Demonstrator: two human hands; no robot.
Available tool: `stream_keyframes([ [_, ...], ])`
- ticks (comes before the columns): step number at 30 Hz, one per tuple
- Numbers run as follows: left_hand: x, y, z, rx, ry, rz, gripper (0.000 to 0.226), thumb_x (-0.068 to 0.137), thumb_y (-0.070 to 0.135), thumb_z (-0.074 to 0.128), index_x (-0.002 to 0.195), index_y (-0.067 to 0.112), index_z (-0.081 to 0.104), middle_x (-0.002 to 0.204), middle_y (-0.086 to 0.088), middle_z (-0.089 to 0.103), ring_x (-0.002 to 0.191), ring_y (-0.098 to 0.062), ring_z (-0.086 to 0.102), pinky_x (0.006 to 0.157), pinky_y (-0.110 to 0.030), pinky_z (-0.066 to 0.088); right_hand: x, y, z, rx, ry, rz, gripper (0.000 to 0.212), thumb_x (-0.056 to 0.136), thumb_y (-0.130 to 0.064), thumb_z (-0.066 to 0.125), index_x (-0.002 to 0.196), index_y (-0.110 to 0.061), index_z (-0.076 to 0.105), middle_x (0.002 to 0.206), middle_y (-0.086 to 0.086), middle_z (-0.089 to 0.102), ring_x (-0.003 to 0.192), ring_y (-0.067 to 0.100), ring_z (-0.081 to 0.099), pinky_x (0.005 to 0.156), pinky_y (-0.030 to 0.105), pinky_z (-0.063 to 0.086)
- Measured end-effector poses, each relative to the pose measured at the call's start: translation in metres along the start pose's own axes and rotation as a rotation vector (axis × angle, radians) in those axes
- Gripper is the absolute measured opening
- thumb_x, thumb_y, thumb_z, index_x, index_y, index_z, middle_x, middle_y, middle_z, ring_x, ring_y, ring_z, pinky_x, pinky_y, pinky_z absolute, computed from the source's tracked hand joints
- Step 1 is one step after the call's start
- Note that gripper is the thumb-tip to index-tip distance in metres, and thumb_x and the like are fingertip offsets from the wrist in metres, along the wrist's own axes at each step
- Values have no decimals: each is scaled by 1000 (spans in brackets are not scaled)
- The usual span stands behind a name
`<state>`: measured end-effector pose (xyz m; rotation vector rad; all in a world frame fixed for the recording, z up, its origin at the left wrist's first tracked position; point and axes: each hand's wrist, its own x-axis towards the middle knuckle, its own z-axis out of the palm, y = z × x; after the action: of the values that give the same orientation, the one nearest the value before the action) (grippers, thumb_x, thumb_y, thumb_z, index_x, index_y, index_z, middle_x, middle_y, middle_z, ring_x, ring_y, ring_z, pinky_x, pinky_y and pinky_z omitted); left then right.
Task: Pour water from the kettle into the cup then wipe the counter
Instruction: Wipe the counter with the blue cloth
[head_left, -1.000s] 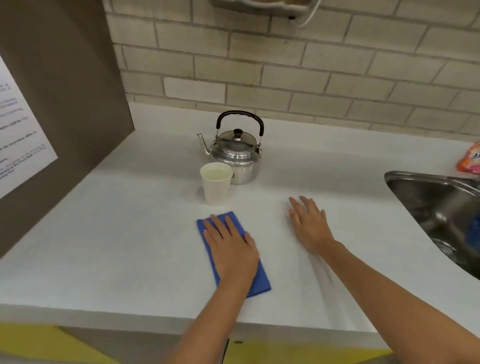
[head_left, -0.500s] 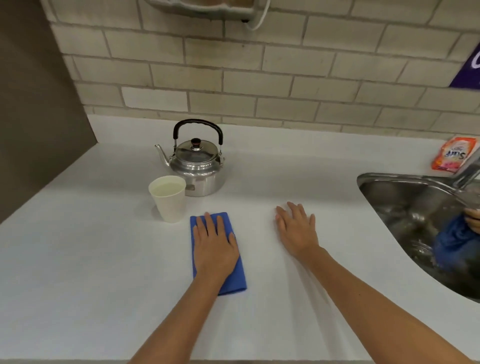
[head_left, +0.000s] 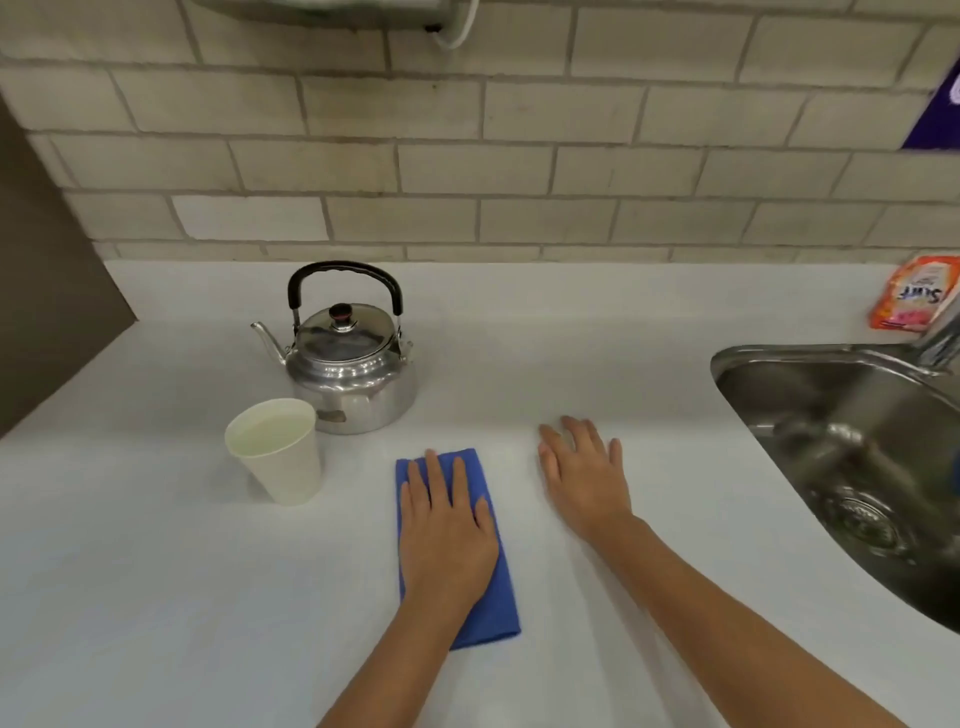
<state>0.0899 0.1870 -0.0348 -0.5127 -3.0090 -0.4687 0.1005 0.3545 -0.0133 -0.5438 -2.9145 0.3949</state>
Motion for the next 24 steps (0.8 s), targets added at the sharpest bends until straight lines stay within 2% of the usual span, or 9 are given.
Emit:
stream_keyframes([
  [4,64,22,1,24,-8,55,55,98,33,22,147,13,8,158,-17,4,145,-33,2,118,-42,-1,0,5,5,8,44,1,41,98,-34,26,137,-26,38,150,2,32,141,18,20,114,46,15],
  [8,151,61,12,-7,-148,63,54,99,34,16,147,14,2,158,-14,-5,145,-32,-5,119,-41,-4,1,11,13,-3,76,-13,41,98,-34,22,136,-28,37,148,1,33,139,18,21,114,46,18],
  [11,177,73,22,12,-166,112,53,99,35,15,147,18,2,159,-11,-5,145,-31,-6,120,-40,-4,7,10,11,23,101,-22,41,98,-33,21,135,-27,39,146,0,36,138,17,23,114,46,18],
  [14,154,70,20,-39,-135,129,52,99,34,16,148,19,5,159,-11,-3,146,-29,-5,119,-39,-5,4,9,8,35,89,-20,40,99,-30,21,136,-25,38,147,1,34,139,18,22,114,46,17],
  [16,116,63,20,-69,-28,125,52,99,31,19,147,16,12,158,-14,4,146,-30,0,119,-40,-3,3,12,7,-21,69,-23,40,99,-28,20,137,-23,34,149,2,30,140,18,20,113,45,17],
  [18,68,54,22,-103,63,101,52,97,30,22,147,16,15,158,-16,8,145,-30,2,119,-41,-4,2,10,4,26,61,0,40,100,-27,21,137,-22,35,149,2,32,140,18,21,114,45,17],
  [20,43,51,22,-125,43,52,53,97,31,21,147,17,11,158,-16,5,145,-31,-1,118,-41,-7,2,6,-1,139,57,29,40,99,-26,24,135,-21,39,147,3,37,139,19,25,115,47,16],
  [24,73,64,5,-33,-56,70,53,98,32,20,147,15,10,157,-20,2,144,-37,-2,119,-45,-5,2,2,-4,113,50,16,38,98,-26,26,132,-20,42,141,4,42,134,20,31,110,53,21],
])
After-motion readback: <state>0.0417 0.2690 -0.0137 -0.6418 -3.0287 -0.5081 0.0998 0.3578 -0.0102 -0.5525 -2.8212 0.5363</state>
